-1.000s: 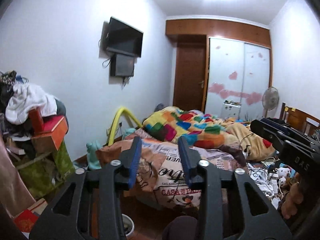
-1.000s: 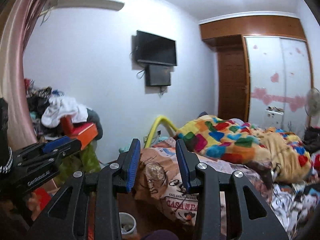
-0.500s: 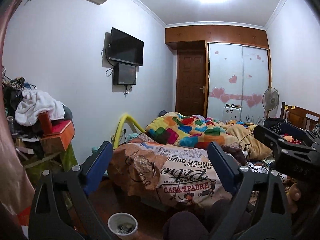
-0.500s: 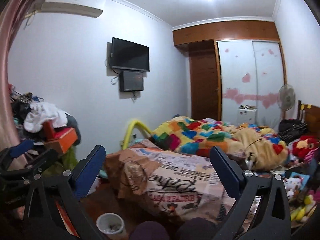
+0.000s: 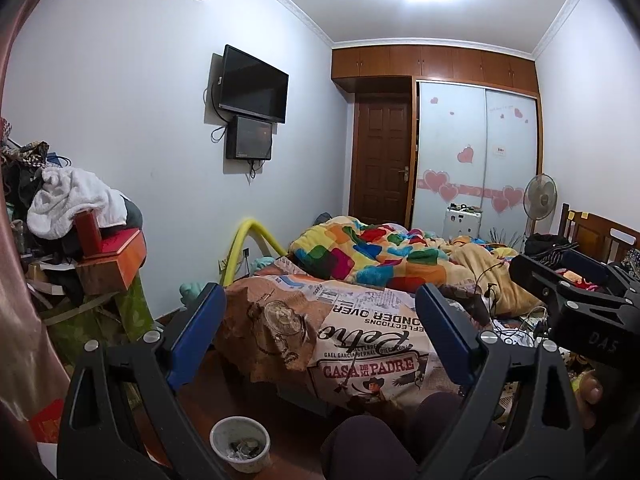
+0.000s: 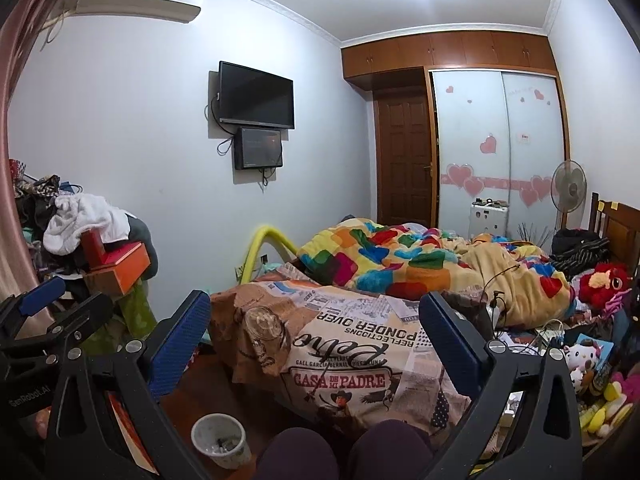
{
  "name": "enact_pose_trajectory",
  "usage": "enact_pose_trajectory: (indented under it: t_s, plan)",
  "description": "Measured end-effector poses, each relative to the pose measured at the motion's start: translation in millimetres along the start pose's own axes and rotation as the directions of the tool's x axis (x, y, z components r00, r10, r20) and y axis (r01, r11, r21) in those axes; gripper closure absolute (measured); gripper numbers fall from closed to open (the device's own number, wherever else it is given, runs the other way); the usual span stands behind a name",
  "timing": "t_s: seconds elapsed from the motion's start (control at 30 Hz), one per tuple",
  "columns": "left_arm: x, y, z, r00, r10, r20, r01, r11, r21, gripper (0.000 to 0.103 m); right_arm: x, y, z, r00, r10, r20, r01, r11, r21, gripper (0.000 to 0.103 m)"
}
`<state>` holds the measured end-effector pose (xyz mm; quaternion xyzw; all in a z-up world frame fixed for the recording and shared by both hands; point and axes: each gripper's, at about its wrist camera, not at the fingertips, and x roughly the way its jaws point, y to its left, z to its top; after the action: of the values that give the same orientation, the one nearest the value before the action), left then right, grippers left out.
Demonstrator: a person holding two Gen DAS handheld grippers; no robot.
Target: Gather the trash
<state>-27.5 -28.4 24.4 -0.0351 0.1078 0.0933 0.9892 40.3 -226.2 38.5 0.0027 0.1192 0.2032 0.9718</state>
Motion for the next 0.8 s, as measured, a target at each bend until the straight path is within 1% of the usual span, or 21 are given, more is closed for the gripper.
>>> enact_pose_trajectory:
  t_s: [0.33, 0.8]
  plan:
    - [1.9, -2.4, -2.5, 1.0, -0.015, -0.01, 0.015, 1.0, 0.003, 0.007, -2.4, -5.1, 1.3, 1.0, -0.009, -0.012, 0.009, 1.0, 0.015, 0.0]
    - [3.1, -2.4, -7.7, 1.0, -0.006, -0.028, 0.006, 1.0, 0.0, 0.007, -0.1, -4.8, -0.4, 0.999, 0.0, -0.037, 0.0, 1.0, 0.014, 0.0]
